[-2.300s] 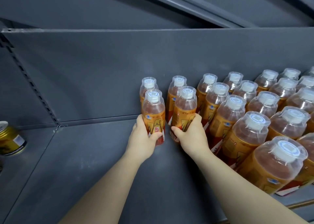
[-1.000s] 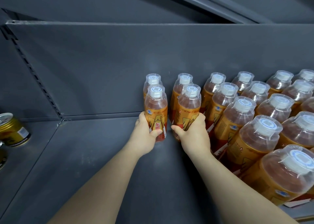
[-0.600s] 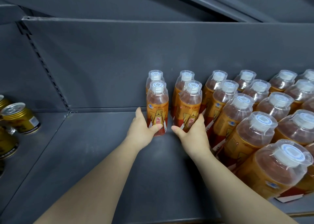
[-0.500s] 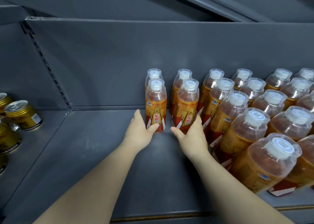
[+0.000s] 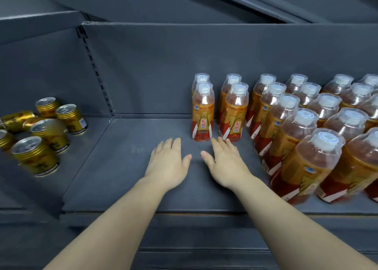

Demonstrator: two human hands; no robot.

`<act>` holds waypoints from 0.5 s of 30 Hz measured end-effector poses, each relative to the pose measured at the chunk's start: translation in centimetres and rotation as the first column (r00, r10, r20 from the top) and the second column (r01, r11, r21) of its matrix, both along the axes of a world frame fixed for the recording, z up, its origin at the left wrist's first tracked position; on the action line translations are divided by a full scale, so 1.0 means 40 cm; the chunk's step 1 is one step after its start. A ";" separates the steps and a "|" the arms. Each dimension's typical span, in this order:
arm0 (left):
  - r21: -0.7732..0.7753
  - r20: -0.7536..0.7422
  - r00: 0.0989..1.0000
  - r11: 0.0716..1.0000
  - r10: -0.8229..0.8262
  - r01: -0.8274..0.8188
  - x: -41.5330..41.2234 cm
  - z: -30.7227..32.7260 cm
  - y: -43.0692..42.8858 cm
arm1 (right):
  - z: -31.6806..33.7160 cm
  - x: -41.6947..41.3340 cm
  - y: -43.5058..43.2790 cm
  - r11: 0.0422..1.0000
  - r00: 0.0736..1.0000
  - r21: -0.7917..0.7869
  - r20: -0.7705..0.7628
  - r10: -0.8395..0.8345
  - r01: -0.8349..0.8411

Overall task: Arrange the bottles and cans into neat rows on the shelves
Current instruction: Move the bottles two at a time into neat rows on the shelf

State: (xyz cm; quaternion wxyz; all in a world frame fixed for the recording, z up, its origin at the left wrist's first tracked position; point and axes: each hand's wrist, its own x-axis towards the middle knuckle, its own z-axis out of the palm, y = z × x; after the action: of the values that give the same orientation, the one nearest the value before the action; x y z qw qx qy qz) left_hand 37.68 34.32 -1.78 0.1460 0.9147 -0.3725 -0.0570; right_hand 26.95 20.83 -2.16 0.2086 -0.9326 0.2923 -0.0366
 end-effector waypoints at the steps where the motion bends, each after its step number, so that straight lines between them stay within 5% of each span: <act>1: 0.029 0.011 1.000 1.000 0.005 -0.005 -0.001 0.000 0.030 | 0.000 0.009 0.021 1.000 0.999 -0.018 -0.021 0.024 -0.024; 15: 0.019 0.023 0.997 0.997 0.072 -0.072 -0.053 -0.032 0.557 | 0.002 0.053 0.503 0.965 0.964 -0.078 -0.110 0.241 -0.250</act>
State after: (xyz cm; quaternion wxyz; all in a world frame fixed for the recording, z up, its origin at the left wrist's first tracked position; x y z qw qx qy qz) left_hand 35.56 56.61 -3.07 0.1344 0.9296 -0.3402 -0.0451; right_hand 29.06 40.96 -2.08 0.1541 -0.9708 0.1825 0.0226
